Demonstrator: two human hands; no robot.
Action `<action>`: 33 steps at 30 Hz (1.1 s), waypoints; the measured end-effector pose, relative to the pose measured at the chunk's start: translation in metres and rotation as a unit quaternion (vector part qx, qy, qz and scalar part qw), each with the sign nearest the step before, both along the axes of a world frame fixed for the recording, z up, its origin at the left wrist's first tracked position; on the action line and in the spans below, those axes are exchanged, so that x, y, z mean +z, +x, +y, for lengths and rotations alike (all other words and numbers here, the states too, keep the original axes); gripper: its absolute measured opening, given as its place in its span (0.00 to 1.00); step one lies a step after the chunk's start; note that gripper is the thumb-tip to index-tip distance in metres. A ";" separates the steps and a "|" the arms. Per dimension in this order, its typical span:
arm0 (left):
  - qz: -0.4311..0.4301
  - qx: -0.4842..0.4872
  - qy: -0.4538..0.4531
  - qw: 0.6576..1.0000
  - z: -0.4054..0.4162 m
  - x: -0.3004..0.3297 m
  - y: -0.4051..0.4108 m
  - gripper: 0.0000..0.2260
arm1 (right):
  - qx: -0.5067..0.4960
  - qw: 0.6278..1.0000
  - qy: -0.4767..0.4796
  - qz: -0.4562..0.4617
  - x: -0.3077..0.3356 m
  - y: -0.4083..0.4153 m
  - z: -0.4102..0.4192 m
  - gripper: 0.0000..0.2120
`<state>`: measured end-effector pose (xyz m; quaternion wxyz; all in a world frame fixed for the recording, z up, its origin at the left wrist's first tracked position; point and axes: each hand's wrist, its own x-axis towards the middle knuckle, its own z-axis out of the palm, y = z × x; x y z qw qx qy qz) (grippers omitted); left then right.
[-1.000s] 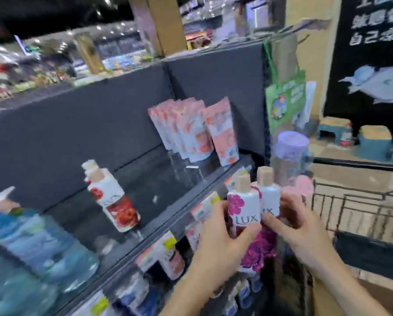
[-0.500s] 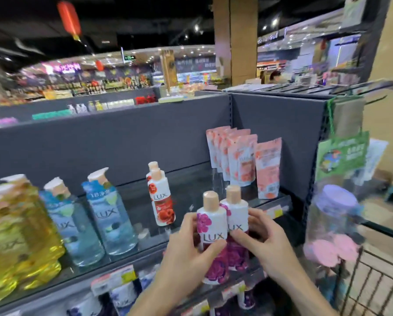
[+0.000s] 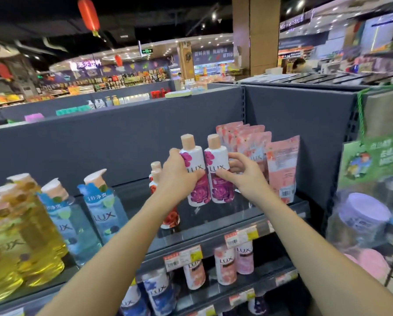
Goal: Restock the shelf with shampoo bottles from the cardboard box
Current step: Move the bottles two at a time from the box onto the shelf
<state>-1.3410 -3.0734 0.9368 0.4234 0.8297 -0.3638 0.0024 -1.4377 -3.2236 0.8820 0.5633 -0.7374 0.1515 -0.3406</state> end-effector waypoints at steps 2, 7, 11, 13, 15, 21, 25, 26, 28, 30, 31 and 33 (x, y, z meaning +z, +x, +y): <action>-0.014 0.013 -0.002 1.000 -0.014 -0.007 0.010 0.26 | -0.008 1.000 0.005 0.004 -0.003 0.015 -0.007 0.20; -0.042 0.041 0.043 0.997 -0.037 -0.029 0.029 0.26 | -0.010 0.999 -0.004 0.038 -0.017 0.043 -0.025 0.19; -0.038 0.072 0.063 0.995 -0.046 -0.042 0.041 0.25 | -0.008 0.999 -0.001 0.050 -0.030 0.055 -0.037 0.19; -0.041 0.079 0.066 0.994 -0.050 -0.045 0.044 0.24 | -0.008 0.998 0.001 0.055 -0.036 0.060 -0.042 0.21; -0.049 0.076 0.062 0.994 -0.054 -0.046 0.044 0.22 | -0.005 0.998 -0.001 0.056 -0.042 0.066 -0.046 0.20; -0.063 0.072 0.066 0.993 -0.059 -0.036 0.042 0.21 | 0.023 0.999 0.002 0.039 -0.051 0.084 -0.047 0.21; -0.097 0.074 0.073 0.990 -0.056 -0.030 0.042 0.19 | 0.039 0.998 0.007 0.046 -0.065 0.091 -0.050 0.22; -0.098 0.074 0.075 0.990 -0.055 -0.029 0.042 0.20 | 0.039 0.998 0.013 0.044 -0.067 0.091 -0.051 0.22; -0.099 0.075 0.079 0.989 -0.054 -0.028 0.043 0.20 | 0.044 0.998 0.018 0.044 -0.070 0.091 -0.053 0.22; -0.097 0.075 0.082 0.989 -0.053 -0.028 0.043 0.20 | 0.056 0.997 0.008 0.055 -0.071 0.091 -0.053 0.23; -0.097 0.075 0.082 0.989 -0.052 -0.028 0.044 0.20 | 0.061 0.996 0.006 0.059 -0.070 0.091 -0.052 0.23; -0.093 0.075 0.085 0.989 -0.051 -0.028 0.043 0.21 | 0.063 0.996 0.012 0.065 -0.068 0.091 -0.049 0.23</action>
